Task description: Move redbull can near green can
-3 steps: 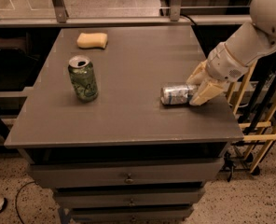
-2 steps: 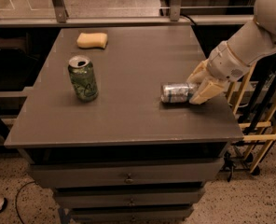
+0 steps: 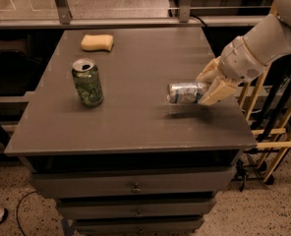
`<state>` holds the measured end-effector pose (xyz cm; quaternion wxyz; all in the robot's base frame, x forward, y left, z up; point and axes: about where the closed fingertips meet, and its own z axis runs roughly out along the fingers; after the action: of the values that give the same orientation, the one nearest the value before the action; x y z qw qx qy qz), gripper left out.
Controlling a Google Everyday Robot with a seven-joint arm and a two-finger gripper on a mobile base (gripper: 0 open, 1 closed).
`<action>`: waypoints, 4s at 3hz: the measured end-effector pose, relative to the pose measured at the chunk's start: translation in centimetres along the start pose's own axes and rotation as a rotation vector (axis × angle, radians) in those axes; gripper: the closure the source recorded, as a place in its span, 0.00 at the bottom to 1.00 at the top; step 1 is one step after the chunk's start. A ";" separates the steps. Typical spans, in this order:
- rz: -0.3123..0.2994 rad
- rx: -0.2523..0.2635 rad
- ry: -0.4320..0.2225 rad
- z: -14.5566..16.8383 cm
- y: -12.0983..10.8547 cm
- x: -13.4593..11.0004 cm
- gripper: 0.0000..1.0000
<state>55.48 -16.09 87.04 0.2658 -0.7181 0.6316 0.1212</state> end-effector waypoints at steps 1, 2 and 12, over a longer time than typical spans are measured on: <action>-0.028 -0.028 -0.077 1.4 0.2 -1.7 1.00; -0.109 -0.059 -0.167 3.5 -0.4 -5.5 1.00; -0.326 -0.218 -0.090 13.7 -1.3 -17.2 0.26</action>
Offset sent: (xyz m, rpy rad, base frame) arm 0.0036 0.1141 0.0069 0.2193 -0.0168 0.2866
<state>56.01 5.79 84.78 0.2308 -0.8293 0.4774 0.1761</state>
